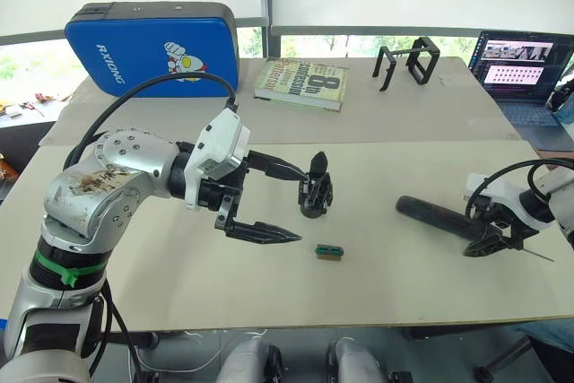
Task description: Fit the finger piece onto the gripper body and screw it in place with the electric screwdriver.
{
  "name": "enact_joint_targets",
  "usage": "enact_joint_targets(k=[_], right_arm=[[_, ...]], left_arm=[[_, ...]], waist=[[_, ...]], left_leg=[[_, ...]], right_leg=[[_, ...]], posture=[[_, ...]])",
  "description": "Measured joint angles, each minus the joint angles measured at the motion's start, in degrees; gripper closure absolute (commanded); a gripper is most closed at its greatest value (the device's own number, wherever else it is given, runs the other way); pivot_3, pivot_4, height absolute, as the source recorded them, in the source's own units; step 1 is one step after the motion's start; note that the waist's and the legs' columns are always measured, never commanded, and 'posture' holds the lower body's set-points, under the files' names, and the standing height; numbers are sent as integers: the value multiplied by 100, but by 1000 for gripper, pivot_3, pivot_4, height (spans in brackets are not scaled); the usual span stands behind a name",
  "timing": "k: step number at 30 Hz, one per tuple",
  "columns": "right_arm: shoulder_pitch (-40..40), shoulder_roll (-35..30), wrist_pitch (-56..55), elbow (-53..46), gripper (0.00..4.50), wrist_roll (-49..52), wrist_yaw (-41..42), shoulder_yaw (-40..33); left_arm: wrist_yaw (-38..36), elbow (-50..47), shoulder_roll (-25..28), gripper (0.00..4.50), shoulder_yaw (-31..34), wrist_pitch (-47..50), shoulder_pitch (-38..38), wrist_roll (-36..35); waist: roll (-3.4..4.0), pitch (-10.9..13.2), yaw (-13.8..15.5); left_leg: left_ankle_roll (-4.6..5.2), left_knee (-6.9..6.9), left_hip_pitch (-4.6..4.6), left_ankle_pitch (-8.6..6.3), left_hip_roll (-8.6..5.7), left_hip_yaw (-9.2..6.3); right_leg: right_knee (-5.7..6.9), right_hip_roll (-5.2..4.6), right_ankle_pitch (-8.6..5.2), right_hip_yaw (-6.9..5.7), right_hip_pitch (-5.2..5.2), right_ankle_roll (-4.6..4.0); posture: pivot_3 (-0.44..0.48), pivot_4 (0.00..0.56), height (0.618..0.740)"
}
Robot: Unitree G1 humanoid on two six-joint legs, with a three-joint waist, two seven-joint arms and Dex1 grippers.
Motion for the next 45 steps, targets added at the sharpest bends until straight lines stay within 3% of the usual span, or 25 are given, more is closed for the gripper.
enact_joint_targets(k=[6, 14, 19, 22, 24, 27, 30, 32, 37, 45], right_arm=[[-209, 172, -409, 354, 24, -329, -63, 37], [-247, 205, -1135, 226, 2580, -327, 18, -19], [-275, 83, -1057, -550, 2636, 300, 179, -569], [70, -199, -238, -1815, 2636, 1315, 229, -1611], [736, -183, 900, -3016, 2636, 2205, 58, -2593], [1843, 440, 2514, -4695, 2636, 3317, -661, -3742], [2906, 1698, 3316, -6318, 2636, 4232, -1715, -4494], [3253, 2427, 3611, -7074, 2636, 4797, -2449, -4725], [3603, 3117, 3600, -8054, 2636, 5571, -3516, -4943], [3875, 3566, 2439, -8073, 2636, 5283, -4113, -4182]], left_arm=[[4, -10, 6, 0, 0, -1, 1, 0], [-16, -35, 18, 0, -41, -39, 148, 26], [-77, -94, 108, 0, -97, -163, 343, 109], [-149, -97, 187, 0, -148, -309, 601, 240], [-205, -97, 223, 0, -193, -461, 808, 341], [-235, -79, 295, 0, -274, -535, 1124, 502], [-300, -68, 338, 0, -358, -773, 1560, 718], [-395, -22, 334, 0, -563, -1157, 1788, 1007], [-413, 540, -108, 0, -811, -1891, 1941, 1487], [-299, 1933, -1074, 0, -1126, -3071, 1715, 2180]], waist=[[-6, 0, -12], [-1, 3, -18], [48, 39, -12], [54, 42, 40], [39, 40, 95], [25, 38, 145], [23, 37, 168], [24, 38, 169], [23, 38, 189], [21, 37, 148]], left_leg=[[-1, 0, 20, -1, 1, 0], [-2, -8, 17, -1, 3, 2], [-1, -8, 9, -1, 2, 5], [-2, -7, 2, -1, 11, -3], [-3, -5, 1, -1, 19, -10], [-3, 6, 1, -2, 16, -10], [-50, 2, 1, -29, 7, -11], [-51, 1, -1, -29, -1, -8], [-50, 0, 2, -29, -6, -8], [-4, -6, 4, -4, -9, 5]], right_leg=[[-5, 1, 0, 2, 19, 0], [-4, 3, -2, 5, 9, -4], [3, -1, -2, 11, -2, -4], [12, 1, -10, -6, -4, -13], [14, 3, -10, -11, 3, -16], [20, -5, -8, -6, 5, -16], [28, -18, -9, 1, -4, -15], [32, -18, -8, 5, -10, -15], [26, -9, -8, 2, -6, -12], [27, 5, -9, 6, -11, -13]], posture=[[0, 150, 740], [0, 150, 740], [0, 150, 740], [0, 150, 740], [0, 150, 740], [0, 150, 740], [0, 150, 740], [0, 150, 740], [0, 150, 740], [0, 150, 740]])
